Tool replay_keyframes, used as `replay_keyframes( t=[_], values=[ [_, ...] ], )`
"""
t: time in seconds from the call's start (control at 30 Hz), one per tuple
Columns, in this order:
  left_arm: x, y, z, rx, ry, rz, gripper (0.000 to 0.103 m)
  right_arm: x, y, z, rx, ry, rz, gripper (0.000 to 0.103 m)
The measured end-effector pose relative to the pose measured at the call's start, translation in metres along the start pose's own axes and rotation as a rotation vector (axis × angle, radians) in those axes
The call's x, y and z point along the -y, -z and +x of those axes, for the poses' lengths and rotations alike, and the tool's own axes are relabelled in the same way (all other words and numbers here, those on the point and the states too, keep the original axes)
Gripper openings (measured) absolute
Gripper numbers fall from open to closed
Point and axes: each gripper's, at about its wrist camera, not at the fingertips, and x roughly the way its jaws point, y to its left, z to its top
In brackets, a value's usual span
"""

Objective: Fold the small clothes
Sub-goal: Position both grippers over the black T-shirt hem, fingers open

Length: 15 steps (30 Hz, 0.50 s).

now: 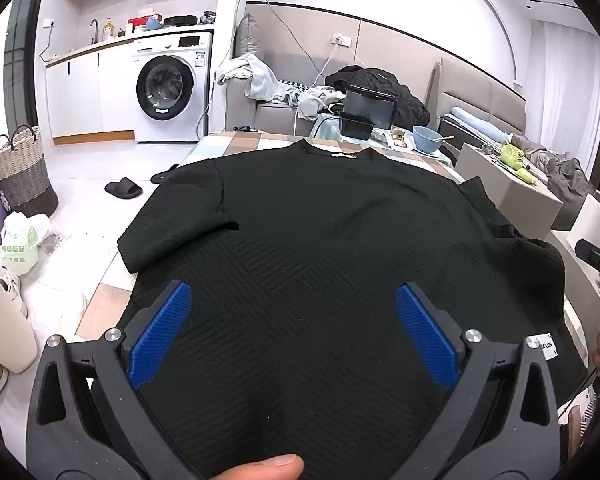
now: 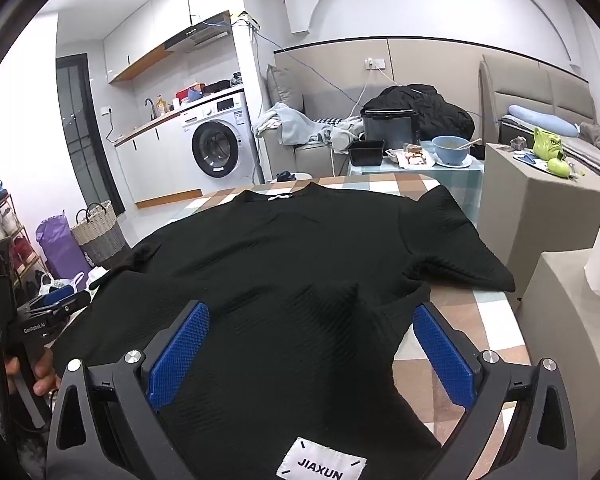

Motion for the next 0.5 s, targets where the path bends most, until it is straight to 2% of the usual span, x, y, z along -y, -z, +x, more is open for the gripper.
replay_keyframes(
  t=[0.5],
  values=[
    [-0.008, -0.002, 0.003, -0.015, -0.007, -0.022, 0.102, 0.005, -0.006, 0.01, -0.033, -0.003, 0.027, 0.103]
  ],
)
